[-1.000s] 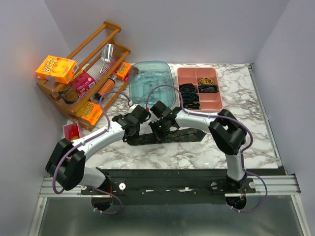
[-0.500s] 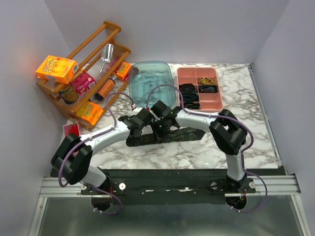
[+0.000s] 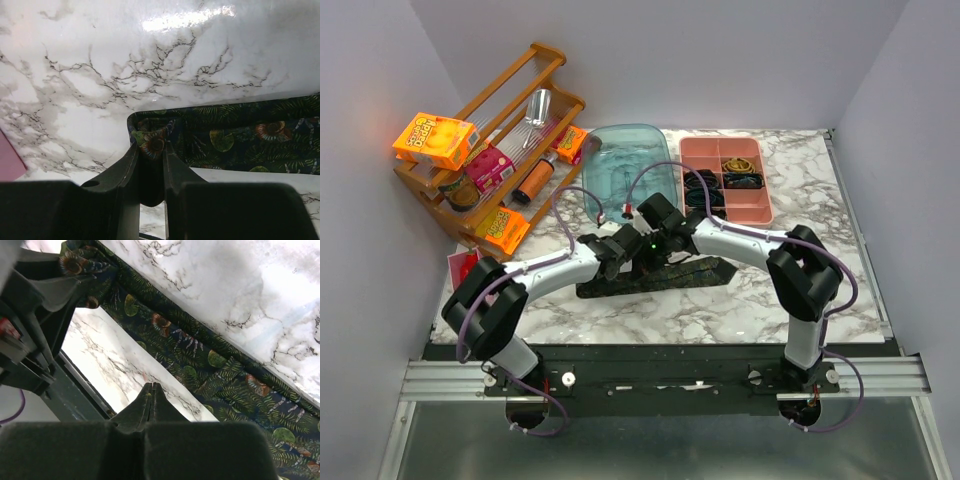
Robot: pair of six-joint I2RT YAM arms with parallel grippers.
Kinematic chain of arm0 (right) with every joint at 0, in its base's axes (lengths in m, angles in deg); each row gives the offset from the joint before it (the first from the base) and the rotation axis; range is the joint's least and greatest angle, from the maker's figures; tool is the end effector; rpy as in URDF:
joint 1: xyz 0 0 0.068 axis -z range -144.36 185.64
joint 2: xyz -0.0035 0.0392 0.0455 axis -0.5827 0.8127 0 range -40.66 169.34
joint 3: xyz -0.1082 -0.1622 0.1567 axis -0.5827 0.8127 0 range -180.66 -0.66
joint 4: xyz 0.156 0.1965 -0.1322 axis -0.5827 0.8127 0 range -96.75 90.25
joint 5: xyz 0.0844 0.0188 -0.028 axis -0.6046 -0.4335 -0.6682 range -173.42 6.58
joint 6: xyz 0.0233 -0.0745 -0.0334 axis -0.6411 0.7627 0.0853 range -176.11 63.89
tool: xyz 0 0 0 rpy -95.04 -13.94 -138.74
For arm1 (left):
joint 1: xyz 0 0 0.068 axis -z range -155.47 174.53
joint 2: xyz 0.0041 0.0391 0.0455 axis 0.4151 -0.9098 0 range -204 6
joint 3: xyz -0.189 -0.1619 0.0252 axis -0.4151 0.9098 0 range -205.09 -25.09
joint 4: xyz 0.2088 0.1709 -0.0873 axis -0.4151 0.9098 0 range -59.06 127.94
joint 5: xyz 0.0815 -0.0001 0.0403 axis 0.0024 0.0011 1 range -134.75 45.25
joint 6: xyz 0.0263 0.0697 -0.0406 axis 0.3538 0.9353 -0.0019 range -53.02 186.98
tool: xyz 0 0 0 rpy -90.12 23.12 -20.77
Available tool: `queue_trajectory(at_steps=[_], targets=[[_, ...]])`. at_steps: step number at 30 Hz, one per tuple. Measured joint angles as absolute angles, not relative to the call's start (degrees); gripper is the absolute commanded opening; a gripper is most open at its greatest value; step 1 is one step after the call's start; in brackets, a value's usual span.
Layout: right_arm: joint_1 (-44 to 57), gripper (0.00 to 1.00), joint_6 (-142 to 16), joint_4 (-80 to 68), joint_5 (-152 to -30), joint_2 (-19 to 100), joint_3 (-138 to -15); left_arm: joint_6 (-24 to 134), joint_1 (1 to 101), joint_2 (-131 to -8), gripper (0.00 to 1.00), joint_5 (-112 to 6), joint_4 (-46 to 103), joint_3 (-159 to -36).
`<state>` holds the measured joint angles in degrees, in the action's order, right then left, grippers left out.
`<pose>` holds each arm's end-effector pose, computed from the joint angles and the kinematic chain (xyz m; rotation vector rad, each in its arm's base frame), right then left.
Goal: Roll the ties
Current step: Roll the tie at the center of the board.
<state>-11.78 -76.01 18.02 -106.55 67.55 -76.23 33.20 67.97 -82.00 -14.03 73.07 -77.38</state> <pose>0.2696 0.3367 0.1275 -0.8123 2.6268 0.9121 0.2394 -0.1744 0.1108 0.1441 2.6157 0.3881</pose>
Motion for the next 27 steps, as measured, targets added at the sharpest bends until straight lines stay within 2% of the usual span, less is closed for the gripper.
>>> queue_trajectory(at_steps=[4, 9, 13, 15, 16, 19, 27], targets=[[-11.15, 0.01, -76.16, 17.72, -107.14, 67.55, -75.45, 32.9, 69.58, -84.82, 0.01, -12.66, 74.51, -79.68], [-10.56, 0.01, -76.23, 17.57, -107.32, 67.55, -74.66, 32.2, 71.73, -87.69, 0.15, -11.65, 75.63, -82.3], [-10.01, 0.01, -76.23, 17.59, -107.32, 67.57, -73.59, 31.48, 72.73, -89.43, 0.32, -11.13, 76.55, -83.79], [-9.79, 0.01, -76.18, 17.61, -107.34, 67.57, -73.09, 31.1, 73.23, -90.22, 0.34, -10.91, 77.01, -84.4], [-9.68, 0.01, -76.12, 17.67, -107.34, 67.57, -72.91, 30.91, 73.37, -90.46, 0.41, -10.89, 77.14, -84.6], [-9.53, 0.01, -76.01, 17.7, -107.34, 67.57, -72.54, 30.08, 73.69, -90.94, 0.49, -10.89, 77.31, -84.88], [-9.46, 0.01, -76.01, 17.41, -107.62, 67.57, -71.84, 28.07, 74.0, -90.92, 0.5, -12.02, 76.31, -84.75]])
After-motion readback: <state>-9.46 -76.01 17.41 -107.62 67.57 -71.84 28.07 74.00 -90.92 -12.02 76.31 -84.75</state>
